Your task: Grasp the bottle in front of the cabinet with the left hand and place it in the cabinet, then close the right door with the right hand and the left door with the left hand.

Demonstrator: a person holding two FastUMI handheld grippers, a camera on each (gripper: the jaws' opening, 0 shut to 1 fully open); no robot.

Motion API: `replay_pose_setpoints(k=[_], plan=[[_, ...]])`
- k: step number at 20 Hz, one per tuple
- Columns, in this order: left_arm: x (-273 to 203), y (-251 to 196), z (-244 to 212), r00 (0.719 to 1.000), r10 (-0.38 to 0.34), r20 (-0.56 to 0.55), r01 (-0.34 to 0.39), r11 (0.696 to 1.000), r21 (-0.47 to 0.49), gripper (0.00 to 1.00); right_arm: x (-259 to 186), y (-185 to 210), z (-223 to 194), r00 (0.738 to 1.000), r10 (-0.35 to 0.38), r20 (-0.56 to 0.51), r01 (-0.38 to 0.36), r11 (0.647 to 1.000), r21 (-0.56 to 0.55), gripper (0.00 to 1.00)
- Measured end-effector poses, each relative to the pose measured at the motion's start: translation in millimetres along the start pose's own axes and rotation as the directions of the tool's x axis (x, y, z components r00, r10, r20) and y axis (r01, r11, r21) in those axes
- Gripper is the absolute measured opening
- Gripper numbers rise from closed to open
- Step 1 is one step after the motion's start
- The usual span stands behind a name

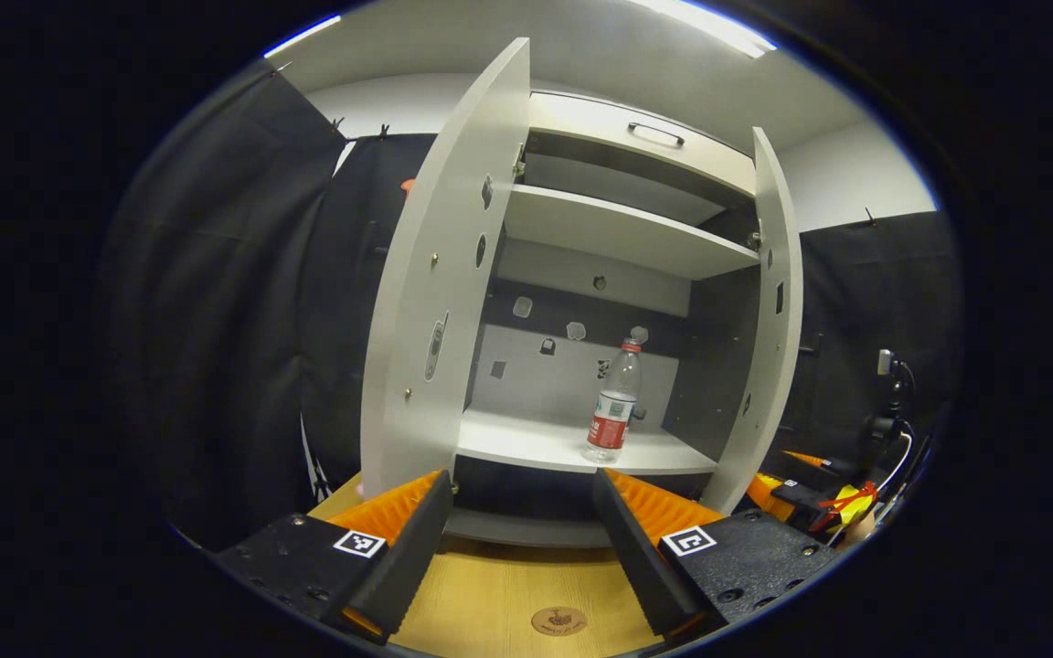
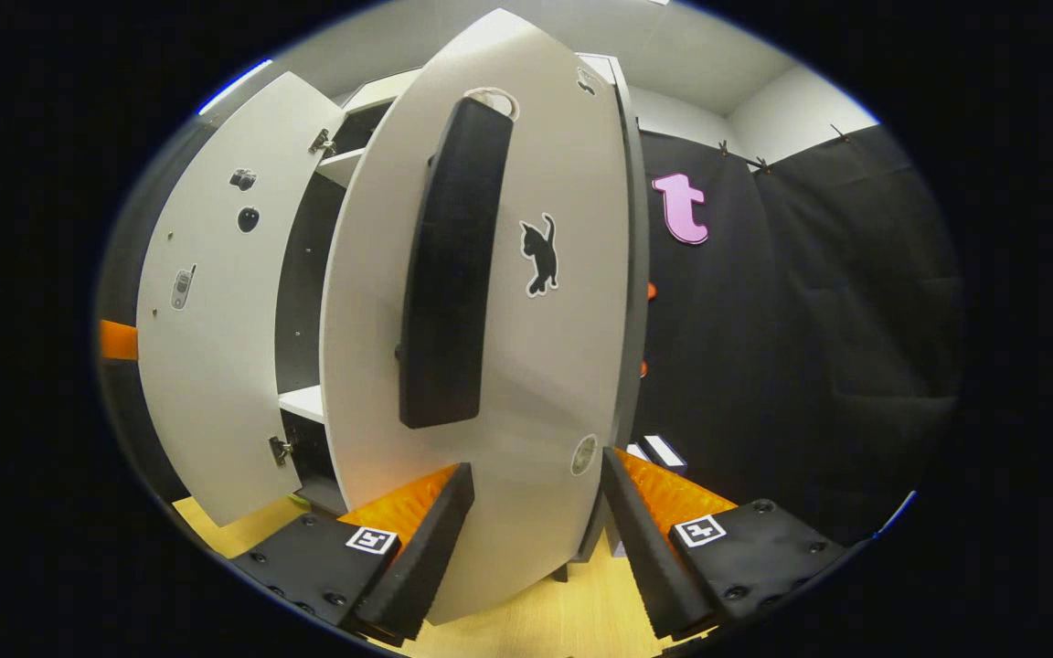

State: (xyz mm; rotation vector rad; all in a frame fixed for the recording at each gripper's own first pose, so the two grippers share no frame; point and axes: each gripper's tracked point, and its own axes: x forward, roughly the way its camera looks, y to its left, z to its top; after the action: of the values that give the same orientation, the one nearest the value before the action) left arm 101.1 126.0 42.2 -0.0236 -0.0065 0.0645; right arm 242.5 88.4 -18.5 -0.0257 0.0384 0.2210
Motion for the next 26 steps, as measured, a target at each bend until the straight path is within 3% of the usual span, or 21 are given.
replay_pose_setpoints(k=[1, 5, 6, 8, 9, 10, 11, 13, 14, 20, 26], plan=[[-1, 3, 0, 1.000, 0.005, -0.002, -0.005, 1.000, -0.004, 0.95, 7, 4, -2, 1.000, 0.008, -0.006, -0.008, 1.000, -0.002, 0.94], [-9, 16, 3, 0.999, 0.036, 0.004, -0.036, 0.999, -0.007, 0.95, 15, 22, 5, 1.000, 0.019, 0.002, -0.019, 1.000, -0.010, 0.94], [-11, 20, 5, 0.999, 0.044, 0.007, -0.044, 0.999, -0.006, 0.95, 12, 23, 8, 1.000, 0.018, 0.007, -0.018, 1.000, -0.017, 0.87], [-15, 27, 6, 0.998, 0.056, 0.010, -0.056, 0.998, -0.004, 0.95, 6, 24, 8, 1.000, 0.020, 0.006, -0.020, 0.999, -0.026, 0.87], [-16, 30, 6, 0.998, 0.061, 0.009, -0.060, 0.998, -0.004, 0.95, 3, 24, 9, 1.000, 0.020, 0.004, -0.020, 1.000, -0.024, 0.94], [-16, 33, 7, 0.998, 0.064, 0.008, -0.064, 0.998, -0.004, 0.95, -1, 24, 11, 1.000, 0.019, 0.004, -0.019, 1.000, -0.021, 0.94], [-17, 35, 5, 0.998, 0.067, 0.007, -0.067, 0.998, -0.004, 0.95, -5, 23, 13, 1.000, 0.015, 0.006, -0.015, 1.000, -0.018, 0.87], [-20, 40, 6, 0.997, 0.075, 0.008, -0.075, 0.997, -0.001, 0.95, -14, 18, 16, 1.000, 0.005, 0.008, -0.005, 1.000, -0.017, 0.87], [-21, 43, 7, 0.997, 0.078, 0.008, -0.078, 0.997, 0.001, 0.95, -18, 17, 18, 1.000, -0.001, 0.010, 0.002, 1.000, -0.018, 0.94], [-22, 59, 8, 0.996, 0.091, 0.015, -0.092, 0.996, 0.015, 0.95, -44, 9, 25, 1.000, -0.018, 0.012, 0.018, 1.000, -0.024, 0.94], [-19, 96, 9, 0.986, 0.165, 0.020, -0.166, 0.985, 0.054, 0.95, -63, -4, 32, 0.999, -0.037, 0.022, 0.038, 0.999, -0.029, 0.94]])
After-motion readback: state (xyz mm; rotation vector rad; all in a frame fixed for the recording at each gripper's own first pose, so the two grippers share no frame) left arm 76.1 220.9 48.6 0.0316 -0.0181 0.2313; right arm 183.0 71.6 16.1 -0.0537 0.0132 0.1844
